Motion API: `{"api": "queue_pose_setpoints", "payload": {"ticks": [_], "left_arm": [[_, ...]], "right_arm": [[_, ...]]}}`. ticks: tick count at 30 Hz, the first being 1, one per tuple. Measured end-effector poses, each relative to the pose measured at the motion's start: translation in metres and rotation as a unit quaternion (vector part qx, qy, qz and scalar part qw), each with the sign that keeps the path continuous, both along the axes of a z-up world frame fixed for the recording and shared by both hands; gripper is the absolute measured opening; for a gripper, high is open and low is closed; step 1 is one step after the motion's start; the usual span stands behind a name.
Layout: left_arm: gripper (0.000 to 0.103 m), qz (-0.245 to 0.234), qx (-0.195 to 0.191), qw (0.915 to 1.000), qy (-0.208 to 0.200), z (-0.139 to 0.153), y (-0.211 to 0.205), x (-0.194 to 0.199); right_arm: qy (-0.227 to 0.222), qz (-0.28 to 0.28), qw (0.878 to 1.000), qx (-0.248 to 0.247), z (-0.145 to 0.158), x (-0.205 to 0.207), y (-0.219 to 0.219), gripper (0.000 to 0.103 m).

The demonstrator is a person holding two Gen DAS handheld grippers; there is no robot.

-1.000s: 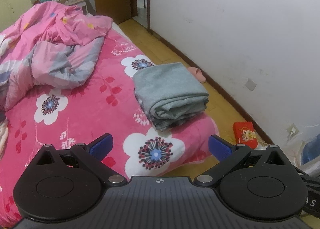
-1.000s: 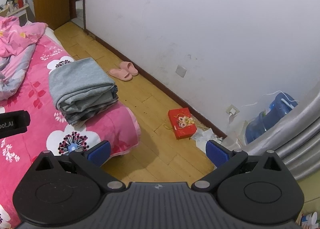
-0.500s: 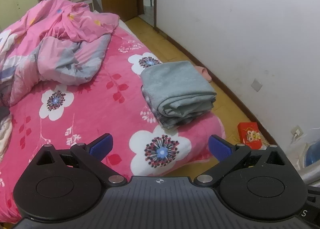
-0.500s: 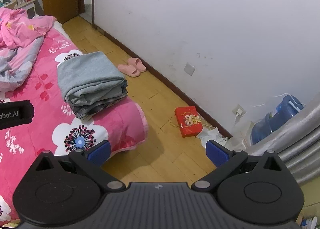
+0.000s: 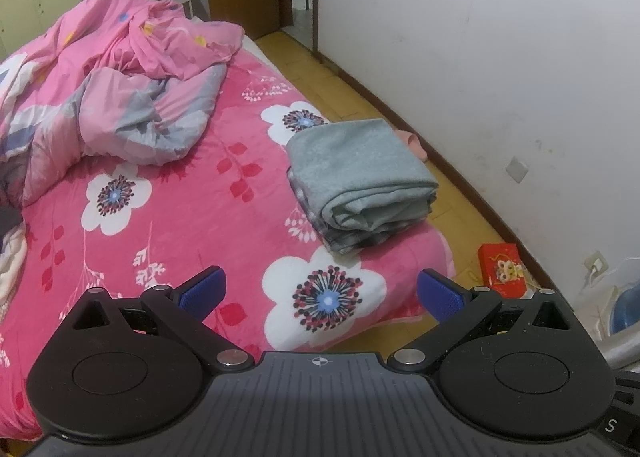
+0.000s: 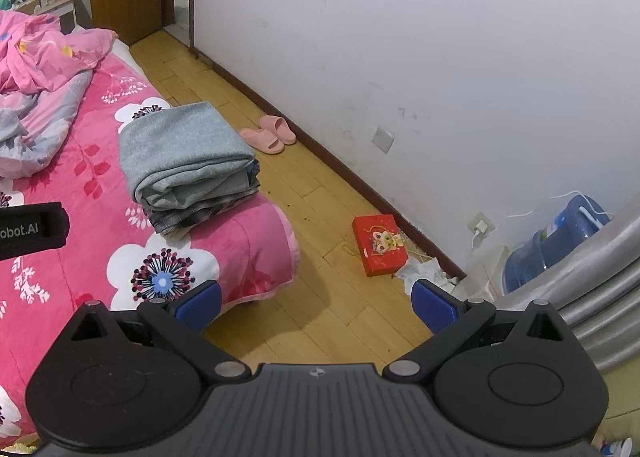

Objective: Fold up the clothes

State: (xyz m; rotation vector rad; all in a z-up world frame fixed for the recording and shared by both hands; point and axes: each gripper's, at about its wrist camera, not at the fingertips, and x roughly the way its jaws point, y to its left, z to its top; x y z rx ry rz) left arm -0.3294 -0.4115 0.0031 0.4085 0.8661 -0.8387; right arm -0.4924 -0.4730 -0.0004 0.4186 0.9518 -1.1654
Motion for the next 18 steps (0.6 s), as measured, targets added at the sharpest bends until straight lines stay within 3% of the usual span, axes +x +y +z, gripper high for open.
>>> {"api": "queue_pose_setpoints", "payload": {"ticks": [18], "left_arm": [[0.103,0.000,0.002,1.0000,0.006,-0.0025,-0.0005,0.0019]], "right_arm": [[0.003,0.001,1.000,-0.001,0.0000,0.0018,0.0010,0.103]]}}
